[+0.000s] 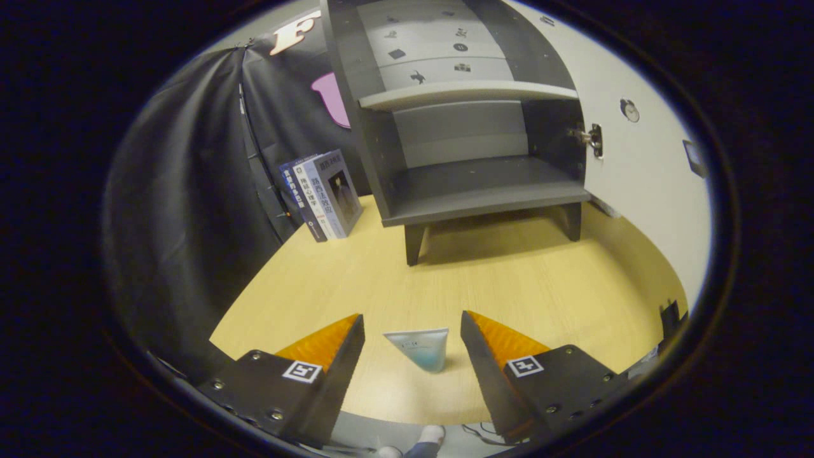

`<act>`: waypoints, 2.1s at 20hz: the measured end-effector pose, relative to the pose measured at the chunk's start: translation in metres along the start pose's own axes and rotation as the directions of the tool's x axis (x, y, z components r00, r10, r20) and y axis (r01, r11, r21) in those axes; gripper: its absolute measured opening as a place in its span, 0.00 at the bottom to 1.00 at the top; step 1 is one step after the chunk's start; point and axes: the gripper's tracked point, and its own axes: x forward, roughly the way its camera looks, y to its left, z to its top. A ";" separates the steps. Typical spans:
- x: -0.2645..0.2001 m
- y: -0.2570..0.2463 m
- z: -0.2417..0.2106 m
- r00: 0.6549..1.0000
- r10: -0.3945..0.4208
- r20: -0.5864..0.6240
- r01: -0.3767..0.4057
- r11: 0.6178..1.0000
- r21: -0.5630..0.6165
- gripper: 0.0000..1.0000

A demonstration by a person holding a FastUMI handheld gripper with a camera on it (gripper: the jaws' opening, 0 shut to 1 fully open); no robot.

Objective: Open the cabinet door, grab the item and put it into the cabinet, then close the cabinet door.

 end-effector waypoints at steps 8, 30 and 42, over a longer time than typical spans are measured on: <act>0.027 -0.010 -0.032 0.999 -0.017 -0.033 0.016 1.000 -0.024 0.85; -0.056 -0.011 0.209 0.962 0.016 0.273 0.022 0.990 -0.136 0.54; -0.008 -0.020 0.420 0.849 0.015 0.527 0.092 0.980 -0.175 0.54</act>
